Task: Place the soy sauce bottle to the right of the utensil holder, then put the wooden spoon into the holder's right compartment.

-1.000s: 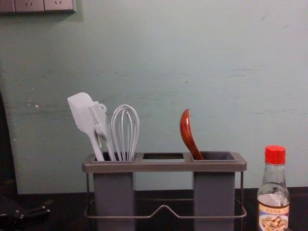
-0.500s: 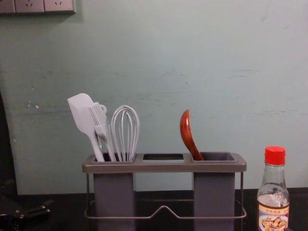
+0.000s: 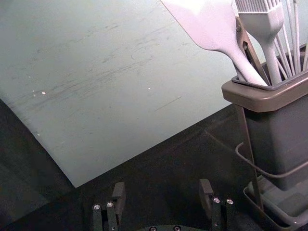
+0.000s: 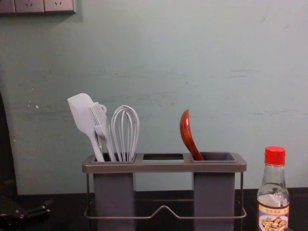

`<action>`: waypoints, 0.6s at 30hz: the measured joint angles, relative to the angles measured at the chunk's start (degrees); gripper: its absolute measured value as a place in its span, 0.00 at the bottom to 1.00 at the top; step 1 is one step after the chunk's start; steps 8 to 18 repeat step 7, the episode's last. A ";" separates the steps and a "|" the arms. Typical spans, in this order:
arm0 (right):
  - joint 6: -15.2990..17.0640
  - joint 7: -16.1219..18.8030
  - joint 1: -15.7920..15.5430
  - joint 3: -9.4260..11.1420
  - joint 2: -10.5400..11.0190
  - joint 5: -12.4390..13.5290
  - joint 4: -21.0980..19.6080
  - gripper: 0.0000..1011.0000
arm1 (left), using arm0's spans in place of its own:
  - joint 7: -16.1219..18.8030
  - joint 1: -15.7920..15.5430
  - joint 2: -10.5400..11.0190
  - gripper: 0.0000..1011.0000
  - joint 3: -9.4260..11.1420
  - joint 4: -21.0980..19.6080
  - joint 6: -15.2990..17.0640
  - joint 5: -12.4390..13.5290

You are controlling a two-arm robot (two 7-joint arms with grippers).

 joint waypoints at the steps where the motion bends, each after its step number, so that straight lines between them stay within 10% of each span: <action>1: 0.00 0.00 0.00 0.00 0.00 0.00 0.00 0.99 | 0.00 0.00 0.00 0.99 0.00 0.00 0.00 0.00; 18: 0.00 0.00 0.00 0.00 0.00 0.00 0.00 0.99 | 0.00 0.00 0.00 0.99 0.00 0.00 0.00 0.00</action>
